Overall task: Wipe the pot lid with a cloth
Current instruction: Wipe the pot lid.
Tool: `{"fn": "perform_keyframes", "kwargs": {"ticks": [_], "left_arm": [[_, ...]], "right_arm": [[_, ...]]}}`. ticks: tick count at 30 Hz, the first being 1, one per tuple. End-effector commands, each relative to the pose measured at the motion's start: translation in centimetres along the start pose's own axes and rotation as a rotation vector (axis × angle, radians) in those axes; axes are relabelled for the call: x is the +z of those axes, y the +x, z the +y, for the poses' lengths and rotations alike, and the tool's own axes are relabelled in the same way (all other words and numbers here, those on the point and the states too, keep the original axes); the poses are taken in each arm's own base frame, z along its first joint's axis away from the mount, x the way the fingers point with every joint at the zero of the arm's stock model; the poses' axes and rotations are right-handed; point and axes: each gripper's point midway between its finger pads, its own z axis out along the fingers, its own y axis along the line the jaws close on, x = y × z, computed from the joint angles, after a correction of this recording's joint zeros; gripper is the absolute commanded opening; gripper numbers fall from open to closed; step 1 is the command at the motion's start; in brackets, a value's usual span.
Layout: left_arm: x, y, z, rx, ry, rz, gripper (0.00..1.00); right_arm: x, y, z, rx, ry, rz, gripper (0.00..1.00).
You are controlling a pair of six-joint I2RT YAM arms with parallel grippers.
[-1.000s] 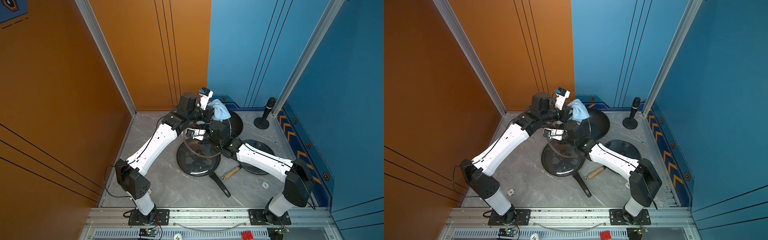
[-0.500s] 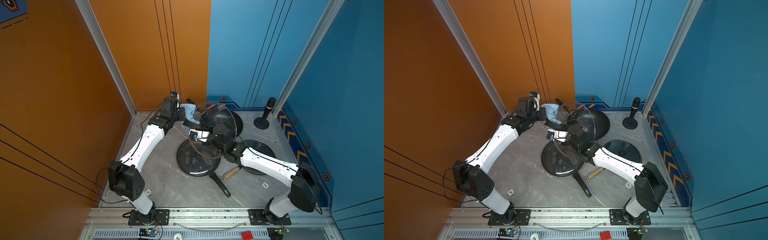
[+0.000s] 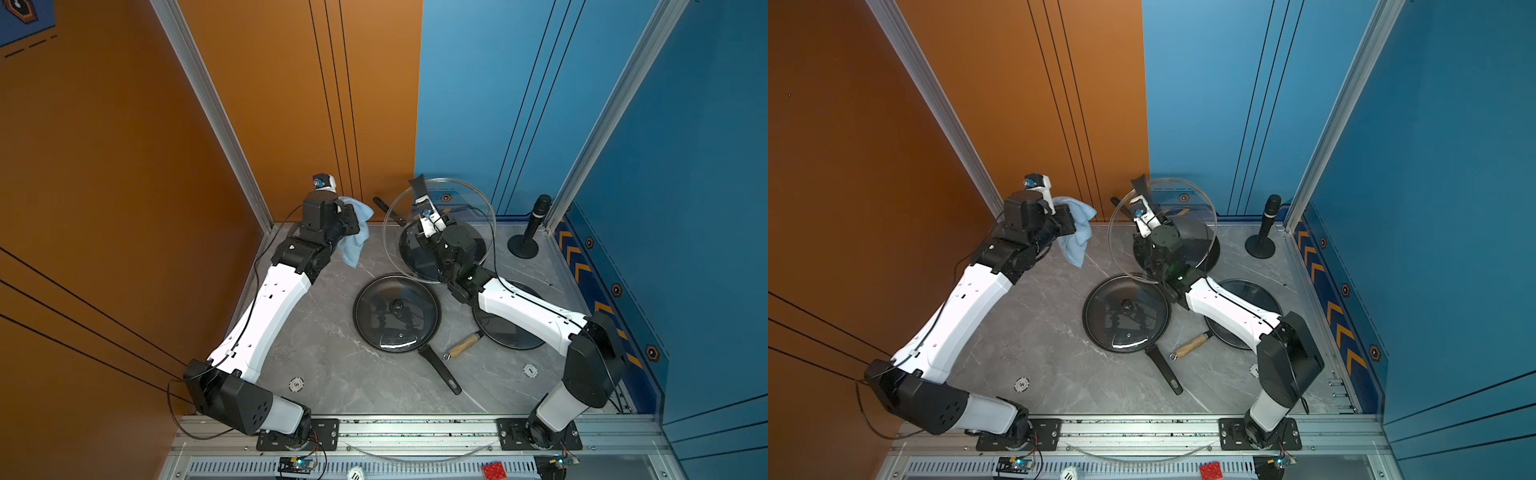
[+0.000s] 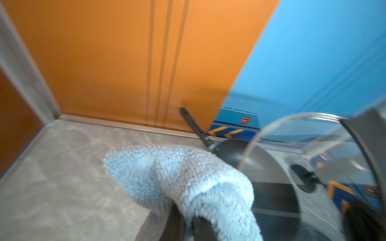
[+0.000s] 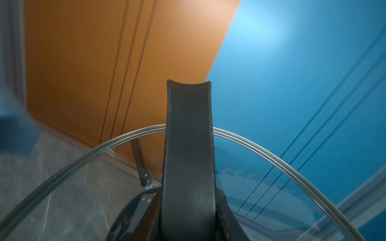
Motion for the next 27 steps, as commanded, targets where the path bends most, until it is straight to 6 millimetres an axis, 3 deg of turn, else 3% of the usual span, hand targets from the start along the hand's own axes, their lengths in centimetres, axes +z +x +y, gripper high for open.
{"fn": "perform_keyframes", "kwargs": {"ticks": [1, 5, 8, 11, 14, 20, 23, 27], "left_arm": [[0.1, 1.2, -6.7, 0.022, 0.179, 0.036, 0.00], [0.5, 4.3, -11.9, 0.103, 0.293, 0.115, 0.00], [1.1, 6.9, -13.6, 0.169, 0.308, 0.208, 0.00], [2.3, 9.6, -12.5, 0.220, 0.193, 0.312, 0.00], [2.8, 11.4, -10.9, 0.269, 0.084, 0.354, 0.00], [4.0, 12.2, -6.9, 0.353, -0.101, 0.352, 0.00], [4.2, 11.6, -6.8, 0.397, -0.127, 0.330, 0.00], [4.3, 12.5, -8.2, 0.453, -0.105, 0.336, 0.00]], "right_arm": [[-1.3, -6.9, -7.0, 0.693, 0.265, -0.218, 0.00], [-0.8, -5.3, -9.3, 0.937, 0.356, -0.224, 0.00], [-1.0, -4.1, -10.6, 1.153, 0.377, -0.254, 0.00], [-1.2, -3.4, -11.4, 1.435, 0.327, -0.321, 0.00], [-2.2, -4.5, -12.2, 1.519, 0.291, -0.392, 0.00], [-3.3, -5.9, -13.5, 1.762, 0.158, -0.484, 0.00], [-3.8, -7.0, -14.0, 1.798, 0.126, -0.530, 0.00], [-3.6, -9.6, -14.6, 1.843, 0.026, -0.625, 0.00]]}}
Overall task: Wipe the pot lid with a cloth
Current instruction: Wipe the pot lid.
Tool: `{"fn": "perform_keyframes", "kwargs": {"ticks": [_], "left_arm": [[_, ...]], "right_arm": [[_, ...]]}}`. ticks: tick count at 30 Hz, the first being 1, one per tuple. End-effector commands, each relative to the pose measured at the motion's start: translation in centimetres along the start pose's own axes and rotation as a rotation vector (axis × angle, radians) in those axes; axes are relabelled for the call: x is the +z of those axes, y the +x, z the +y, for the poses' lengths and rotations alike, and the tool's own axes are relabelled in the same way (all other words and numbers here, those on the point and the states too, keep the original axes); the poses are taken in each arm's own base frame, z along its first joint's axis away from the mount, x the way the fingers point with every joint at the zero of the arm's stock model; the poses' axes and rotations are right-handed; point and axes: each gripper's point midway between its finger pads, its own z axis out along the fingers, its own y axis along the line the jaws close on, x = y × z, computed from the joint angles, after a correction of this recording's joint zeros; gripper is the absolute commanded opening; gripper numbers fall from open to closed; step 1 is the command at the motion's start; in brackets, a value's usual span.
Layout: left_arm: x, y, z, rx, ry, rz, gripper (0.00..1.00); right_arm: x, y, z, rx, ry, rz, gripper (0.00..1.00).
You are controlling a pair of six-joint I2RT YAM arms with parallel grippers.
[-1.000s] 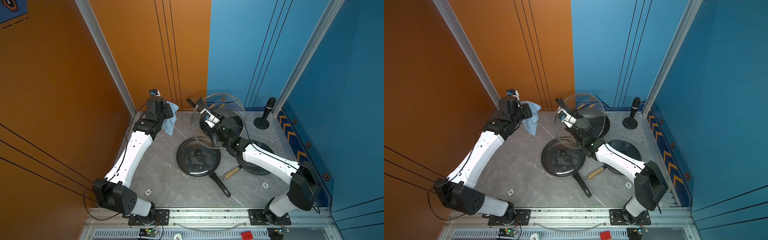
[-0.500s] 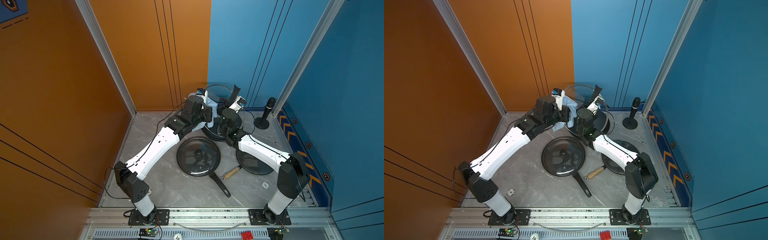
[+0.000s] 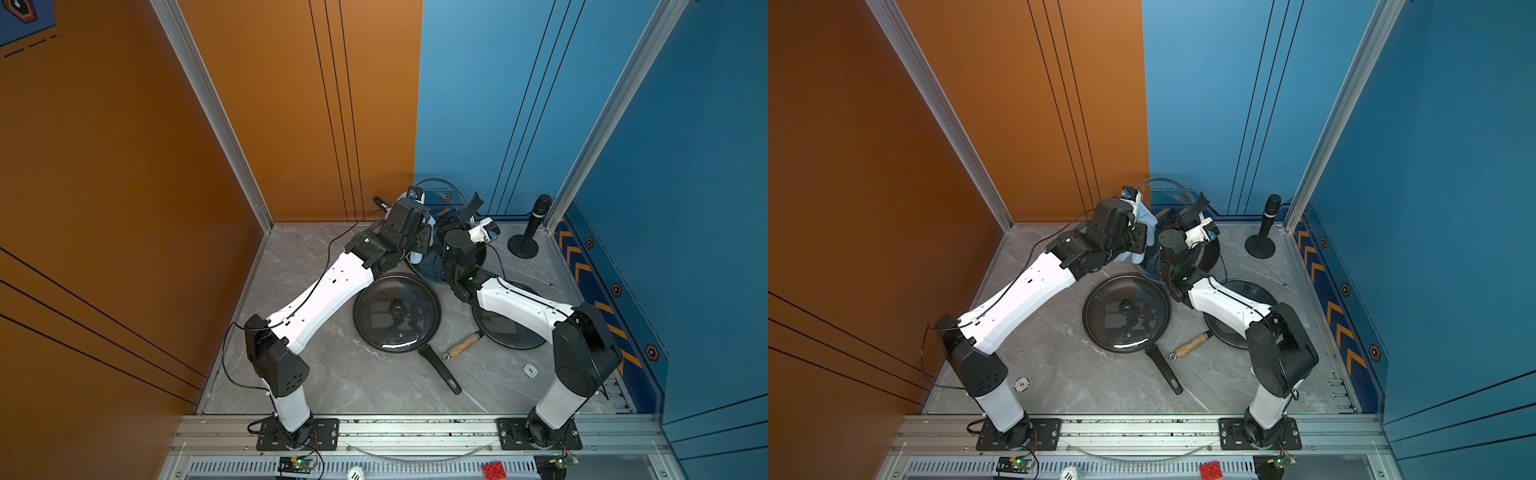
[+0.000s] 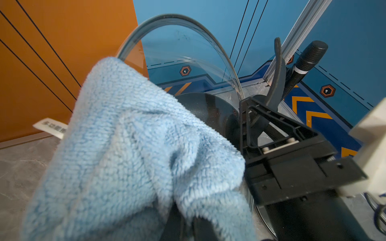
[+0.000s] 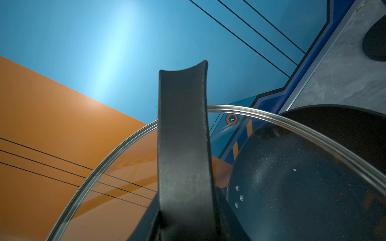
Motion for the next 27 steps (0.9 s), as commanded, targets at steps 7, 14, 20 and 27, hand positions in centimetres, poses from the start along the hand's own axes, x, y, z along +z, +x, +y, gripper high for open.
{"fn": "perform_keyframes", "kwargs": {"ticks": [7, 14, 20, 27], "left_arm": [[3.3, 8.2, -0.1, 0.202, -0.127, 0.233, 0.00], [3.8, 9.5, -1.9, 0.264, -0.083, 0.260, 0.00], [2.4, 8.2, -1.2, 0.247, -0.077, 0.229, 0.00], [-2.6, 1.1, -1.3, 0.168, 0.055, 0.004, 0.00]], "right_arm": [[-5.3, -16.2, 18.6, 0.558, -0.671, -0.204, 0.00], [-5.1, -18.2, 20.1, 0.488, -0.788, -0.176, 0.00], [-5.4, -17.7, 20.5, 0.141, -0.735, -0.204, 0.00], [-3.7, -14.7, 19.5, -0.214, -0.635, -0.210, 0.00]]}}
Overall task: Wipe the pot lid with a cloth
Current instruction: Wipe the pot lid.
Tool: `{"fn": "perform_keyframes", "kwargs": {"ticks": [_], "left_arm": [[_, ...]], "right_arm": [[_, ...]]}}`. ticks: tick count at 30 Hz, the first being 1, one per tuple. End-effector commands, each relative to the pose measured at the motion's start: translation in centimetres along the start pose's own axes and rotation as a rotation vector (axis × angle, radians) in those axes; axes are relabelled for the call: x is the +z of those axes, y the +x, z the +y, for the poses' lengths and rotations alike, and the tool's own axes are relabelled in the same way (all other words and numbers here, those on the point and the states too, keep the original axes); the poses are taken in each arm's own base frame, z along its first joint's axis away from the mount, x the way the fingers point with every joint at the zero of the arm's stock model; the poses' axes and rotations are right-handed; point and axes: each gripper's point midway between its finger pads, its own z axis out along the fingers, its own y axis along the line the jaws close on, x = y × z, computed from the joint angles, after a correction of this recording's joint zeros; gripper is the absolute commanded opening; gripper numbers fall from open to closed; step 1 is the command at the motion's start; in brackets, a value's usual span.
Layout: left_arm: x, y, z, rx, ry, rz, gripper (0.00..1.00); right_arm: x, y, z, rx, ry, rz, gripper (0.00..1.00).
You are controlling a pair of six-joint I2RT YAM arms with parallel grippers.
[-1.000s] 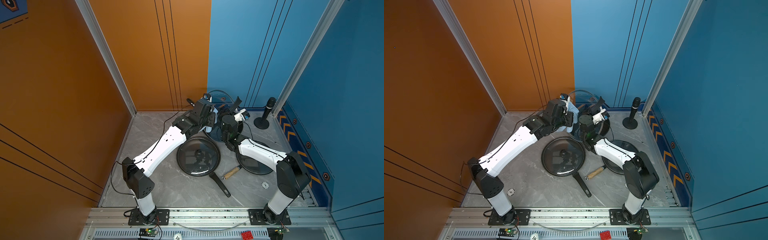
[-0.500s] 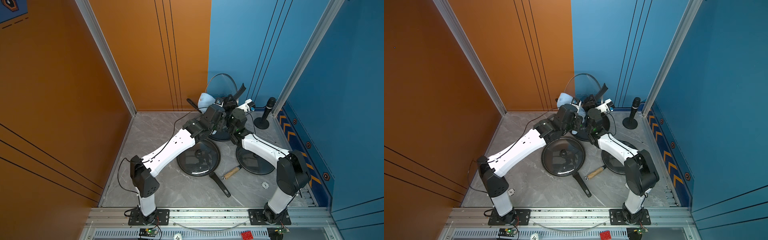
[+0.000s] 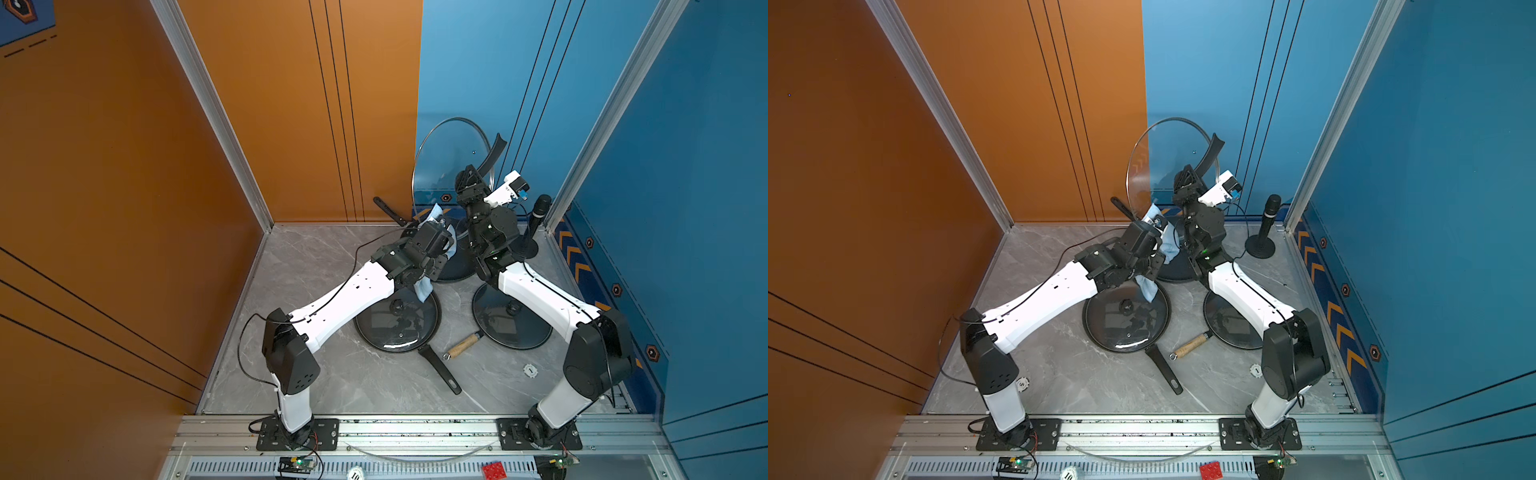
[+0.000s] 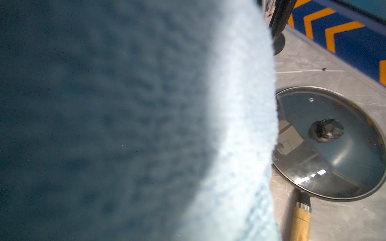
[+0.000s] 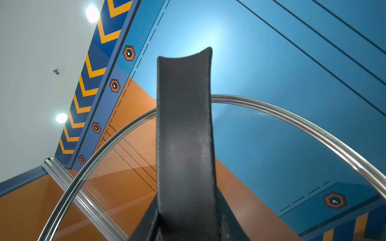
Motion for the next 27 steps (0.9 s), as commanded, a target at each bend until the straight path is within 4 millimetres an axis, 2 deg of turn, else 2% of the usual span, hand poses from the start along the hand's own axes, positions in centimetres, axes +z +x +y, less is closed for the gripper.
{"fn": "perform_keyframes", "kwargs": {"ticks": [1, 3, 7, 10, 13, 16, 19, 21, 24, 27], "left_arm": [[-5.4, -5.0, 3.8, -0.097, 0.014, -0.198, 0.00], [-7.6, -6.5, 5.0, -0.136, 0.031, -0.273, 0.00], [-11.2, -8.4, 8.7, -0.253, 0.035, -0.376, 0.00], [-12.6, -9.1, 9.3, -0.262, 0.048, -0.424, 0.00], [-11.8, -9.0, 7.8, -0.237, 0.104, -0.409, 0.00], [-10.4, -8.7, 4.5, -0.194, 0.205, -0.371, 0.00], [-8.4, -7.4, 2.8, -0.182, 0.238, -0.310, 0.00], [-7.3, -6.6, 3.1, -0.202, 0.226, -0.277, 0.00], [-5.9, -5.0, 4.6, -0.225, 0.175, -0.231, 0.00], [-4.7, -3.1, 8.0, -0.240, 0.062, -0.185, 0.00]], "right_arm": [[-0.8, -6.7, 7.0, -0.138, -0.166, -0.139, 0.00], [-0.6, -5.1, 6.9, -0.223, -0.163, -0.107, 0.00], [-0.8, -1.0, 7.9, -0.408, -0.196, -0.023, 0.00], [-1.2, 1.2, 9.1, -0.460, -0.250, 0.023, 0.00], [-1.3, 2.3, 10.0, -0.467, -0.287, 0.039, 0.00], [-1.4, 3.0, 10.8, -0.466, -0.312, 0.044, 0.00], [-1.5, 2.6, 11.4, -0.458, -0.329, 0.030, 0.00], [-1.6, 2.1, 11.4, -0.459, -0.327, 0.021, 0.00], [-2.0, 1.0, 11.4, -0.464, -0.318, 0.010, 0.00], [-2.6, -0.4, 11.3, -0.457, -0.313, 0.003, 0.00]]}}
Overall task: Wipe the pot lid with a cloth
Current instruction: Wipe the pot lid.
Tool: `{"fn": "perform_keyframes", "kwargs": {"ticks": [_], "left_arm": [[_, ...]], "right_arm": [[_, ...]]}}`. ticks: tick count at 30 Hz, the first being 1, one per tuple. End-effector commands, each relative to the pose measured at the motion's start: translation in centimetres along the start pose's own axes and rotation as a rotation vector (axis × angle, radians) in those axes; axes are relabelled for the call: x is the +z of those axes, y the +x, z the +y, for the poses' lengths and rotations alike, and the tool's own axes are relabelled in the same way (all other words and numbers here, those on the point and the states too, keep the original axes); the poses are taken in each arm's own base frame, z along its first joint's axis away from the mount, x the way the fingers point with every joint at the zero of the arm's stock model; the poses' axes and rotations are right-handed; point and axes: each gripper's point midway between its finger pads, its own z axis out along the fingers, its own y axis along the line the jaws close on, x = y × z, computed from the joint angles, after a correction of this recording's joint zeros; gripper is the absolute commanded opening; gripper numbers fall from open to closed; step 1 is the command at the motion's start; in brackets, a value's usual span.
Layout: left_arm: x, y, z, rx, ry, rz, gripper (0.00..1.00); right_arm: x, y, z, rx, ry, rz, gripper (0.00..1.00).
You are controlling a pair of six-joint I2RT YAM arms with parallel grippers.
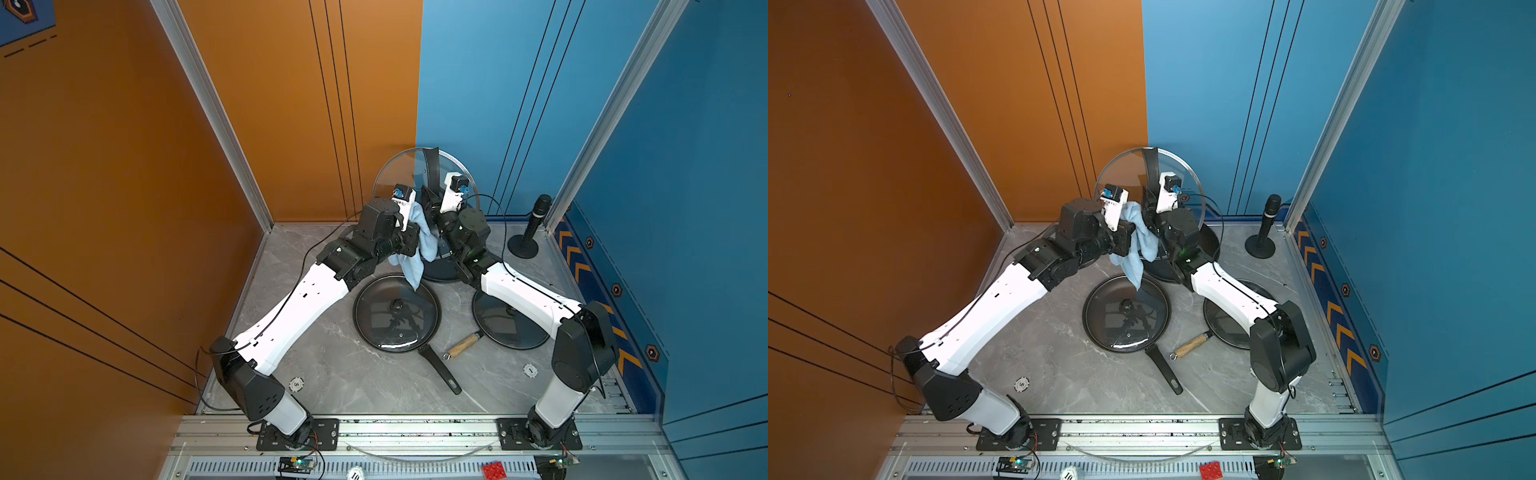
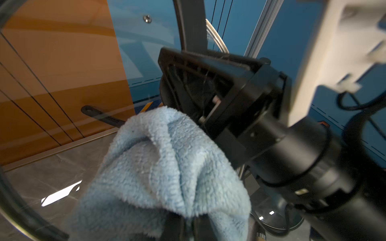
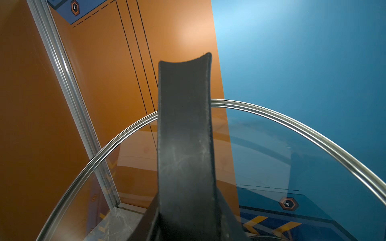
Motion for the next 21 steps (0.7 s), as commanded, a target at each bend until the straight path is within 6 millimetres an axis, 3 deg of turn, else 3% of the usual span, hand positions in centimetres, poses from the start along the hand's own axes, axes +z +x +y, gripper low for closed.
{"fn": "perform_keyframes", "kwargs": {"ticks": [1, 7, 13, 15, 17, 21], "left_arm": [[0.2, 1.6, 4.2, -0.030, -0.120, 0.044, 0.00], [-1.8, 0.2, 11.3, -0.007, -0.360, 0.000, 0.00], [-3.8, -1.9, 15.5, -0.029, -0.486, -0.059, 0.00], [-4.5, -2.8, 15.5, -0.035, -0.485, -0.088, 0.00], [-5.2, -4.0, 14.3, -0.033, -0.441, -0.123, 0.00], [-6.9, -6.8, 9.6, 0.055, -0.324, -0.213, 0.00]], "right_arm": [[-4.2, -13.7, 1.6, 0.058, -0.074, -0.330, 0.00], [-6.4, -12.7, 2.0, -0.076, -0.137, -0.216, 0.00], [-8.1, -10.0, 3.0, -0.227, -0.201, -0.061, 0.00], [-8.3, -9.0, 3.2, -0.268, -0.216, -0.015, 0.00], [-8.3, -8.1, 3.3, -0.293, -0.223, 0.014, 0.00], [-7.5, -6.6, 3.5, -0.316, -0.227, 0.038, 0.00]]}}
